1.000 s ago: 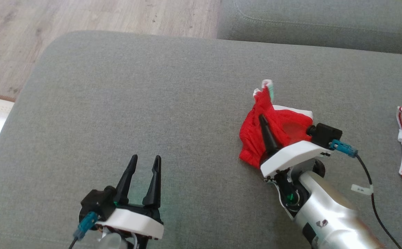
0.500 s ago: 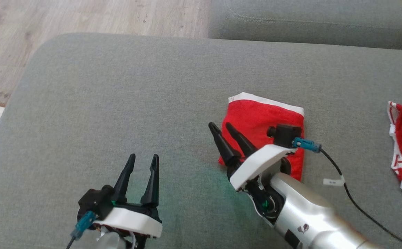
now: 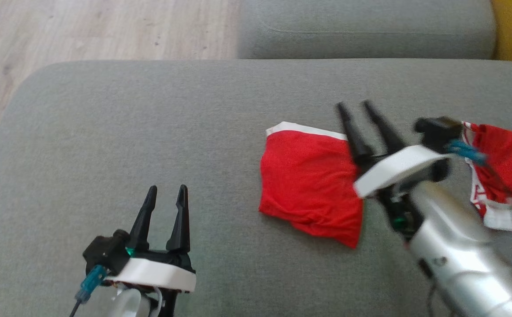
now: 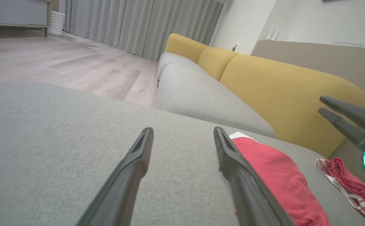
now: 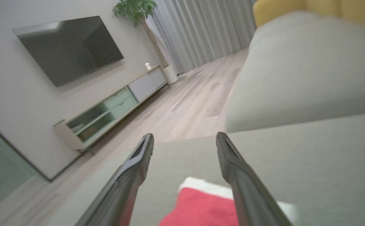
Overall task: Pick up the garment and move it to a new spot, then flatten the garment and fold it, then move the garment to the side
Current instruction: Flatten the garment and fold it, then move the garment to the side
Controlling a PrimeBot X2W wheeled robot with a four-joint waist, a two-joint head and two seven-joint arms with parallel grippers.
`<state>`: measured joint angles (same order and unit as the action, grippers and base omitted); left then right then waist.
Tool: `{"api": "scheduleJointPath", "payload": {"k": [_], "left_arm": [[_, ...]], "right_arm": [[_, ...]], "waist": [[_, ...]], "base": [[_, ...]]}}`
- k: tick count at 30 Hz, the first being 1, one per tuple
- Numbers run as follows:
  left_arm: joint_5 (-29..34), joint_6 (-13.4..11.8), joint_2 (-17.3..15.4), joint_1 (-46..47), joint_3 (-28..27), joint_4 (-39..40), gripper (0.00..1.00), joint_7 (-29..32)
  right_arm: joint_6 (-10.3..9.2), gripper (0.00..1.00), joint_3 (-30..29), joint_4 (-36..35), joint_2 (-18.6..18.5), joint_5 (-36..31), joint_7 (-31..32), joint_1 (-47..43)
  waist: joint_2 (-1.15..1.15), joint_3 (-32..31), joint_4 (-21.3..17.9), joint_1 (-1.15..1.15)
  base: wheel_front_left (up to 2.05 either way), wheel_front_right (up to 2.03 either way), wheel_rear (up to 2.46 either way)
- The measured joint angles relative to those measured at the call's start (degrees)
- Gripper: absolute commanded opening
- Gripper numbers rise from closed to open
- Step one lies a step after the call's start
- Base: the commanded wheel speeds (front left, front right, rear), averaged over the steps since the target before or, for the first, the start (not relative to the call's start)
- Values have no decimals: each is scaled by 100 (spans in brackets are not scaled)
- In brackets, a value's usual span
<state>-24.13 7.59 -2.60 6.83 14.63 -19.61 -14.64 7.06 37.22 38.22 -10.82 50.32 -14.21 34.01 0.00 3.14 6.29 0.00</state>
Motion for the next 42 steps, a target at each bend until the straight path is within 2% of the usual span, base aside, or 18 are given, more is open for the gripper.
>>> {"api": "scheduleJointPath", "payload": {"k": [2, 6, 10, 16, 24, 42], "left_arm": [[27, 0, 1, 0, -14, 80, 100, 0], [52, 0, 1, 0, -51, 248, 100, 1], [52, 0, 0, 0, -127, 356, 100, 0], [52, 0, 2, -17, -123, 376, 100, 0], [156, 0, 3, -163, 3, 370, 100, 0], [149, 0, 0, -254, 43, 372, 100, 1]], "right_arm": [[0, 100, -519, -164, -147, -709, 0, -159], [0, 100, -1513, -525, -148, -1874, -15, -818], [0, 100, -2261, -966, 27, -2908, -15, -1452], [0, 100, -2971, -1559, 510, -3800, -16, -2085], [0, 100, -3311, -1784, 730, -4239, -16, -2677], [0, 100, -3288, -1635, 765, -4116, -16, -2648]], "waist": [[0, -6, -88, 0], [0, -8, -255, 0], [0, -2, -404, 0], [0, -4, -584, 0], [0, -12, -677, 0], [0, 82, -555, 0]], "base": [[0, 0, 0], [0, 0, 0], [0, 0, 0], [0, 0, 0], [0, 0, 0], [0, 0, 0]]}}
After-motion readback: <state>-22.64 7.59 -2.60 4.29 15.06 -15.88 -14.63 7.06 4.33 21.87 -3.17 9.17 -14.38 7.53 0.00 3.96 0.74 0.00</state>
